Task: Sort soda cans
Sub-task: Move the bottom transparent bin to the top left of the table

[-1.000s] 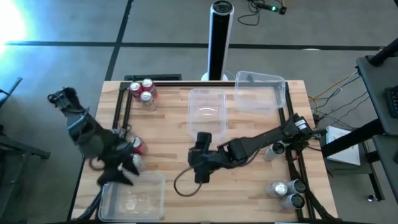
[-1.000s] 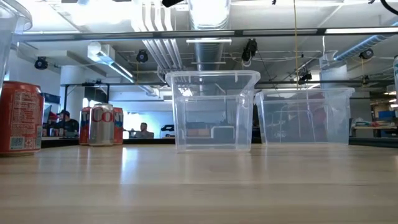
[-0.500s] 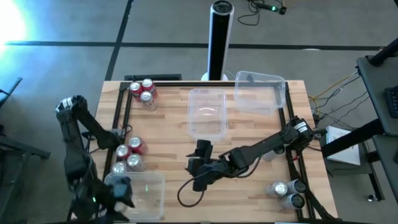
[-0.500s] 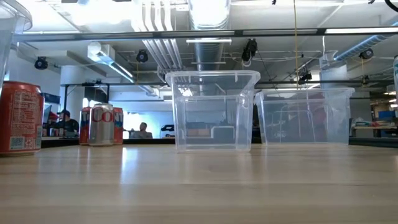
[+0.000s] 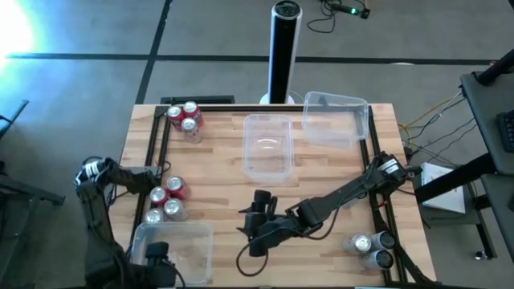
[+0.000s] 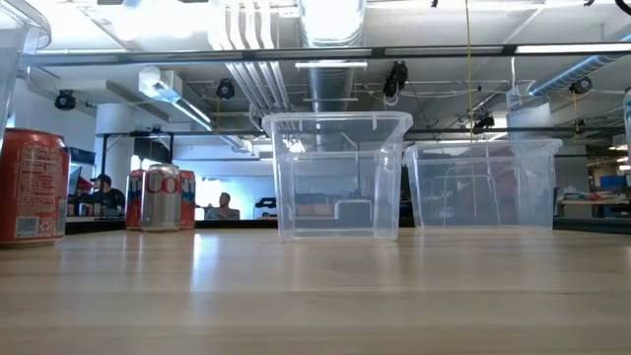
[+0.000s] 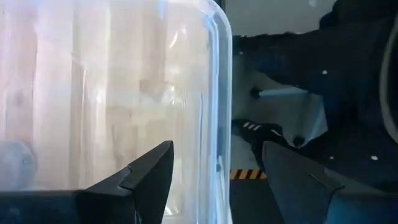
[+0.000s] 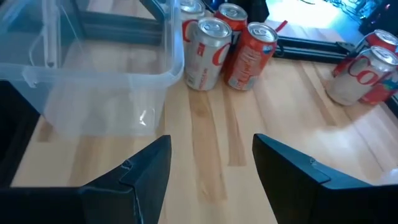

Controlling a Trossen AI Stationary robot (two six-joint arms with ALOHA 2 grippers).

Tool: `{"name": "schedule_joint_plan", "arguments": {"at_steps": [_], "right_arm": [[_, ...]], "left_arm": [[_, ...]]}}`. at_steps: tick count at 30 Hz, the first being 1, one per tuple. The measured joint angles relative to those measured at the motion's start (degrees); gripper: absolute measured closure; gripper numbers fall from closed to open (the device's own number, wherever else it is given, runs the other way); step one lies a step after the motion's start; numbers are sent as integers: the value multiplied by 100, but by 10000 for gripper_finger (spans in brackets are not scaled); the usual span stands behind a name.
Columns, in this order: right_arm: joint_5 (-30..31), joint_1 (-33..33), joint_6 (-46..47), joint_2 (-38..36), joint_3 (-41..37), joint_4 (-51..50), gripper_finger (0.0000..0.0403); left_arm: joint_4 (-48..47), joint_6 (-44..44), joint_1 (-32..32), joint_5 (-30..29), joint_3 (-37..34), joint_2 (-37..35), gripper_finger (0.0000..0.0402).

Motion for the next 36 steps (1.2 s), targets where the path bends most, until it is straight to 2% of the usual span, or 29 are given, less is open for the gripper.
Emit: {"name": "schedule_joint_plan", "arguments": {"at_steps": [8,10,15,22,26,32,36], "right_arm": [[3,-2,103,0,-356,531,184],[2,-2,107,0,-380,582,184],[3,24,215,0,-380,610,184],[2,35,303,0,-380,654,184],[3,42,349,0,-380,667,184],[-2,95,316,-1,-380,654,184],[0,185,437,-116,-380,417,184]], "left_arm": [[-314,-326,-156,326,170,198,171],[-423,-370,-162,382,21,206,171],[-177,-589,-162,1015,-523,218,171],[249,-559,-160,1042,-1012,218,181],[342,-238,-129,1047,-1062,218,237],[429,298,-14,1033,-1067,217,380],[353,657,24,873,-936,216,387]]}}
